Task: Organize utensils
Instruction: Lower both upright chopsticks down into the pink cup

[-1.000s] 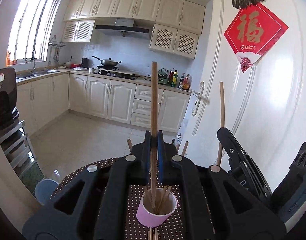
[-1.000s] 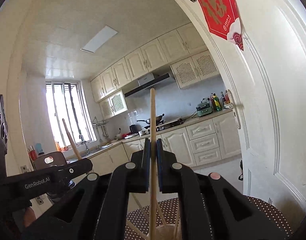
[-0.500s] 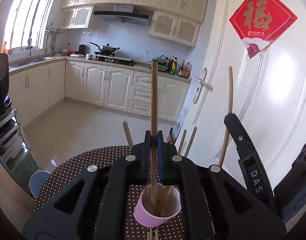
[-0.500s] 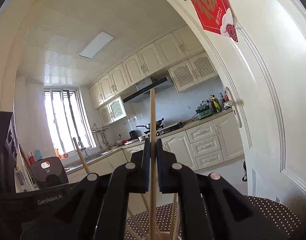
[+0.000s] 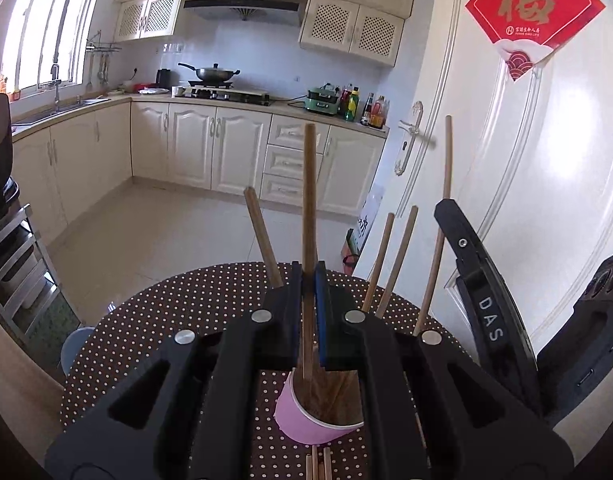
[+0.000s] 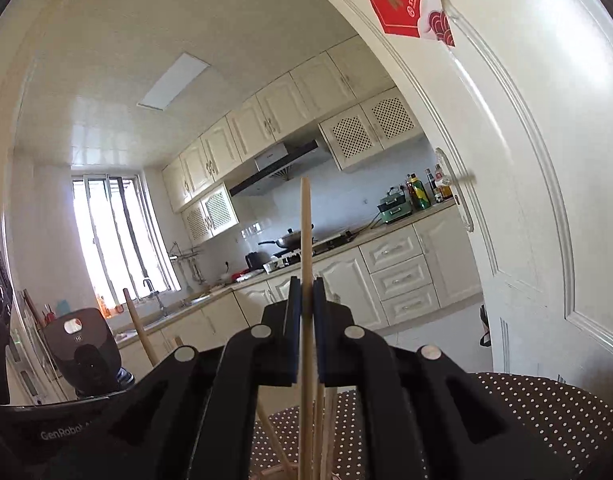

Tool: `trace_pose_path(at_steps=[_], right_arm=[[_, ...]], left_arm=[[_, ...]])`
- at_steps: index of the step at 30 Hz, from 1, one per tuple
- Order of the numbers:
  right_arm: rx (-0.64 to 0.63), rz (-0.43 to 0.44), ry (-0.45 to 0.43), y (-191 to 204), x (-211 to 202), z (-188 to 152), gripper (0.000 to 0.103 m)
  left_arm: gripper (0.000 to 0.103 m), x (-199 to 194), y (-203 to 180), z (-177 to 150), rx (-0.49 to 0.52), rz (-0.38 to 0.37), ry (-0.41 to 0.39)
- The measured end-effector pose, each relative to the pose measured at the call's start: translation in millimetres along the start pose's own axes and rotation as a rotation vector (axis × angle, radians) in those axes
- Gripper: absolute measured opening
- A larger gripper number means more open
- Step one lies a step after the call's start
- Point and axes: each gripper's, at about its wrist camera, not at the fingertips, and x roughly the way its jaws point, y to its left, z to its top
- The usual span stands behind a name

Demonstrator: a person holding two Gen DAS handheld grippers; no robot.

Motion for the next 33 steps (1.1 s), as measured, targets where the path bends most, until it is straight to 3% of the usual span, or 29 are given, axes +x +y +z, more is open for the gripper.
trace_pose_path(at_steps=[10,17,23,33], right_arm=[[0.033,-0.04,-0.004,-4.7,-1.8,-4.2,0.005],[0.037,-0.012,-0.079,6.4,-15.1,15.2,0.005],[-0.035,-0.051,-0.143,20.5,-16.7,2.0,0.005],[-0.083,-0.107,-0.058,16.1,-2.8,-21.0,0.005]], left_arm=[[0.007,7.1,5.6,-9.6,0.002,0.004,0.005],[0.007,0.8,8.9,-13.6,-0.001,0.001,0.011],[0.007,-4.2,9.8,-16.7,-0.011,0.004,0.009],[0.007,-10.1,11.7,-23.9,-0.018,0.003,0.011]])
